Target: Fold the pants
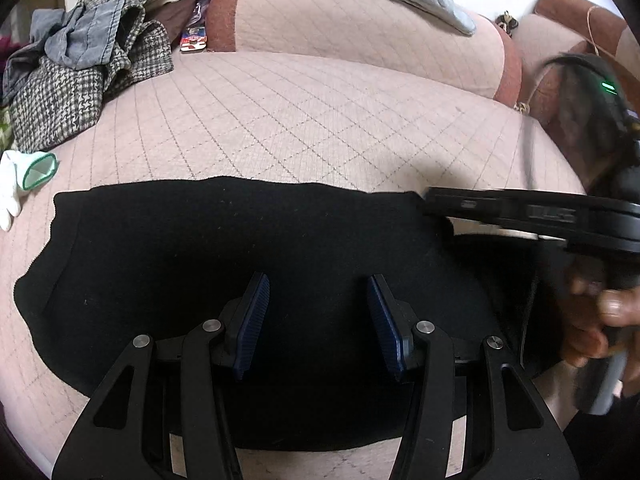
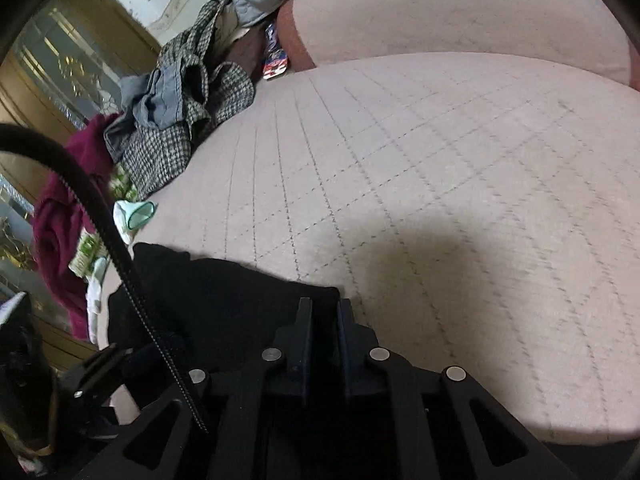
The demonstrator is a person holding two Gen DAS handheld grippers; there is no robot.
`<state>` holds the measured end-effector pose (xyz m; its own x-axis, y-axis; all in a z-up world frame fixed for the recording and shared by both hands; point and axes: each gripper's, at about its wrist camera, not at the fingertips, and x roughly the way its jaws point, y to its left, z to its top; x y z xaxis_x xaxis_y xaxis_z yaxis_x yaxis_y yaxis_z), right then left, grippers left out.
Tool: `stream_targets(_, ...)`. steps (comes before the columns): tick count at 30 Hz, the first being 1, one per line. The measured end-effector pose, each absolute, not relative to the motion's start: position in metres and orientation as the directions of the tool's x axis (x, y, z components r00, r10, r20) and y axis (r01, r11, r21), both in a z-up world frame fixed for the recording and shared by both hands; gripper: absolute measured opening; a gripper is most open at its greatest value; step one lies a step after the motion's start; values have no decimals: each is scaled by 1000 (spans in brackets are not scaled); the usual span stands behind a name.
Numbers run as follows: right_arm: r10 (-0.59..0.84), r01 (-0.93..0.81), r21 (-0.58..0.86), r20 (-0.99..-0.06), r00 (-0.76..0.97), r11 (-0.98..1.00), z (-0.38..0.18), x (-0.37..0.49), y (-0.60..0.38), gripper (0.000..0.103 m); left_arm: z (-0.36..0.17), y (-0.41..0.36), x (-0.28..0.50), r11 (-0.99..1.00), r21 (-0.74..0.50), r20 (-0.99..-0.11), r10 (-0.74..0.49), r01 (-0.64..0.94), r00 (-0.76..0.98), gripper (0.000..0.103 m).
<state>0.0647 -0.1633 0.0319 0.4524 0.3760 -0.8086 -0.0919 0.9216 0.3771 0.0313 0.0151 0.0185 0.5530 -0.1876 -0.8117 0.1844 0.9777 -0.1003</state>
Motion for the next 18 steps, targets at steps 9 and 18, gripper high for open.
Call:
stream_targets(9, 285, -62, 298, -798, 531, 953, 99, -24, -239, 12, 30, -28, 20, 944, -127, -768, -289, 306, 572, 51)
stream_targets(18, 163, 82, 244, -829, 536, 966, 98, -126, -315, 27, 34, -67, 11, 894, -158, -763, -380, 419, 523, 51)
